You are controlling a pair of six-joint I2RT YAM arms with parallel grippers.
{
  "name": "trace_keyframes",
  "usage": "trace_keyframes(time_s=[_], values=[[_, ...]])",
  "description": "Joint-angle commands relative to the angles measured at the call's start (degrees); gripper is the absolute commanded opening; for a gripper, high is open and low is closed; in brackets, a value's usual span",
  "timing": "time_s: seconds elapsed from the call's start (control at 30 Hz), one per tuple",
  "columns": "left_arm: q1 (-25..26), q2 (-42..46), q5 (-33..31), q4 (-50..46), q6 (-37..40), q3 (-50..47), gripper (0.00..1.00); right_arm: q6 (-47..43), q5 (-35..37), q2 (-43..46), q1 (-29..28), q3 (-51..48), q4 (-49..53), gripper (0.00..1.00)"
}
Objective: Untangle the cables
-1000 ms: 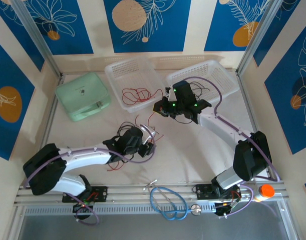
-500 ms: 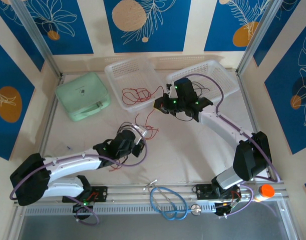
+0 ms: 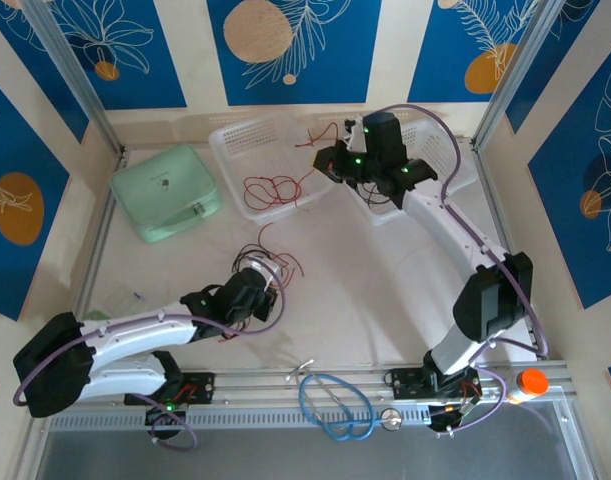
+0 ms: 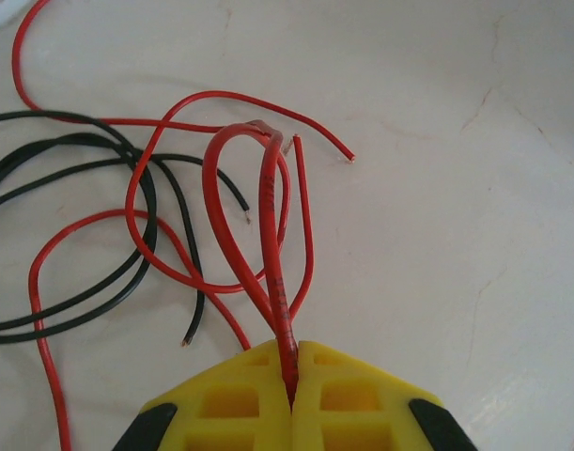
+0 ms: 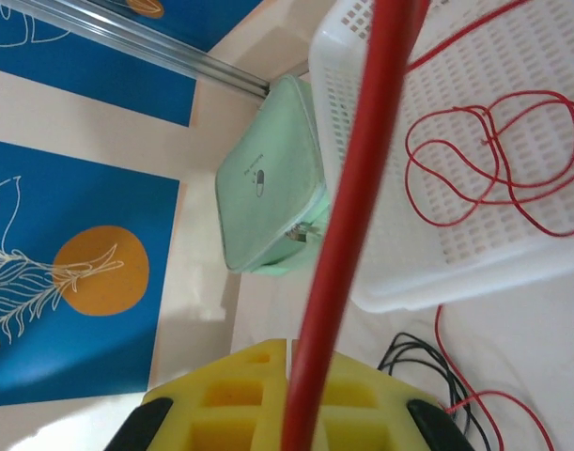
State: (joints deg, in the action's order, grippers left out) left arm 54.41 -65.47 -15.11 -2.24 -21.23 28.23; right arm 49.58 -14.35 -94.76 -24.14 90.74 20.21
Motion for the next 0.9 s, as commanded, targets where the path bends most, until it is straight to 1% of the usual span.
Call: trace_keyframes(time_s=[0.0,0.13,0.27,0.33,0.4,0.47,0.5,0.57,0.6,0.63,0.67,0.7,0.73,0.8,0.87], values=[[0.2,2.3,-0.2,-0.9,-1.8,-0.2,0.0,-3.2,-2.5,-6.6,-0.2,7.5,4.6,0.0],[0.2,3.5,1.5,-1.2,-0.6,1.3,0.0,-5.5,-3.0,-17.8,-0.4,20.6,10.0,0.0],[0.2,2.7,2.7,-1.8,0.1,3.2,0.0,-7.2,-3.5,-30.2,-1.1,34.1,17.1,0.0],[0.2,2.2,3.0,-1.8,0.1,3.7,0.01,-8.4,-2.3,-36.4,-1.8,40.7,20.9,0.0],[0.2,1.9,2.9,-1.4,-0.2,4.0,0.04,-9.5,0.4,-41.3,-2.7,46.1,23.5,0.0],[0.2,2.0,2.6,-0.6,-0.9,4.0,0.11,-10.5,4.2,-44.9,-3.4,49.9,24.0,0.0],[0.2,2.1,2.5,-0.1,-1.2,4.0,0.16,-10.8,5.7,-46.6,-3.7,51.9,24.2,0.0],[0.2,2.4,2.5,-0.2,-1.8,4.5,0.25,-11.8,7.5,-49.4,-4.1,55.8,24.9,0.0],[0.2,2.7,2.4,-0.6,-2.0,4.9,0.31,-12.3,8.5,-50.7,-4.3,57.8,25.6,0.0],[0.2,3.0,2.3,-1.2,-2.1,5.4,0.39,-12.8,9.1,-51.7,-4.5,59.6,26.6,0.02],[0.2,3.4,2.3,-1.8,-2.1,5.9,0.46,-13.3,9.7,-52.3,-4.6,60.5,27.2,0.07],[0.2,3.9,2.3,-2.7,-2.1,6.5,0.54,-13.8,10.0,-52.5,-4.7,61.3,27.8,0.15],[0.2,4.3,2.2,-3.8,-2.0,7.3,0.6,-14.6,10.3,-52.2,-4.9,61.5,27.9,0.23],[0.2,5.3,2.0,-6.2,-1.5,9.0,0.69,-16.0,11.2,-51.1,-5.2,61.4,28.3,0.36],[0.2,6.2,1.4,-9.2,-1.3,11.0,0.72,-17.2,11.9,-49.5,-5.5,61.3,28.6,0.43]])
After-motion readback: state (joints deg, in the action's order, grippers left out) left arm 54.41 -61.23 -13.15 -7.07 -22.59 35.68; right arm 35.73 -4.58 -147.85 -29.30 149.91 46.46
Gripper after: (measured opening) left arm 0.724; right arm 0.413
